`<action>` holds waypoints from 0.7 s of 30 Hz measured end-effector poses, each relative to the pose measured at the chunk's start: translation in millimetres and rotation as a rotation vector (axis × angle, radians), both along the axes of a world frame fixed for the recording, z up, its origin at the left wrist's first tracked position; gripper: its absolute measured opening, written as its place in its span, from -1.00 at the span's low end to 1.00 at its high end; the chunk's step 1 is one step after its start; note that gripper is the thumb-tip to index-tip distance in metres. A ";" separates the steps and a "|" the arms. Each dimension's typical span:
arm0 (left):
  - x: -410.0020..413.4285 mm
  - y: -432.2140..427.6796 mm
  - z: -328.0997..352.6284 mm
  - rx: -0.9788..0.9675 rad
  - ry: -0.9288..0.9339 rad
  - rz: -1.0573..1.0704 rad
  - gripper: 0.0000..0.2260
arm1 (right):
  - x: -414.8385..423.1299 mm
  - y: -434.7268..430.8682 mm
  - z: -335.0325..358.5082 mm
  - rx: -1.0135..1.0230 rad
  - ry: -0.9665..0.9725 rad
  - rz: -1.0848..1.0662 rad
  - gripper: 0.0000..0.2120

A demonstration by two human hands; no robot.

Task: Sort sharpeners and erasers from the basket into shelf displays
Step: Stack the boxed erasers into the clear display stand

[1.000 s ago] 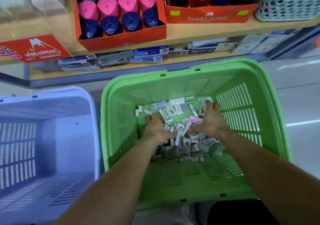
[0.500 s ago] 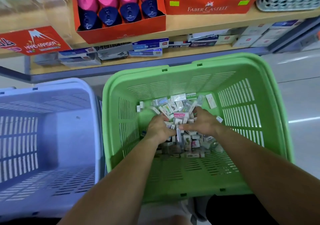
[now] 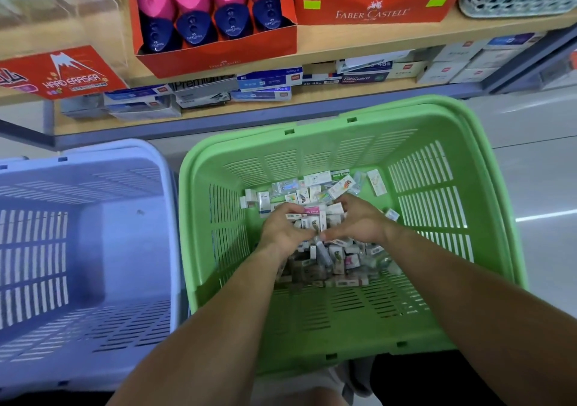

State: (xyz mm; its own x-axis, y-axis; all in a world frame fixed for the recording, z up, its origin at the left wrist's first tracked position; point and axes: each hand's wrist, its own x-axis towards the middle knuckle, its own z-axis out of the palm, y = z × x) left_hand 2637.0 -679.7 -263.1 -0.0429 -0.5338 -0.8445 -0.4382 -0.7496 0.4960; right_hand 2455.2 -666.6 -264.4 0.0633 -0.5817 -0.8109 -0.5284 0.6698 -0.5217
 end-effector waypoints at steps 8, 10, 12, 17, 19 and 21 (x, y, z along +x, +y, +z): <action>9.1 3.3 9.1 -0.031 0.054 0.243 -0.58 | -5.1 -0.6 -6.7 0.029 -0.064 -0.019 -0.38; 7.2 6.1 9.8 -0.020 0.084 0.241 -0.57 | -1.2 -0.9 -6.5 0.037 -0.121 -0.051 -0.38; 3.6 8.8 11.6 -0.003 0.109 0.192 -0.54 | 0.8 -1.0 -7.6 0.026 -0.134 -0.061 -0.38; -3.9 9.9 11.3 -0.032 0.102 0.133 -0.46 | -4.2 -0.9 -6.0 -0.012 -0.183 -0.104 -0.41; -4.4 8.9 15.3 -0.045 0.100 0.113 -0.46 | -7.2 -0.7 -7.4 -0.012 -0.217 -0.120 -0.45; -4.1 7.9 19.9 -0.053 0.098 0.095 -0.47 | -9.2 -0.9 -7.0 -0.015 -0.224 -0.117 -0.46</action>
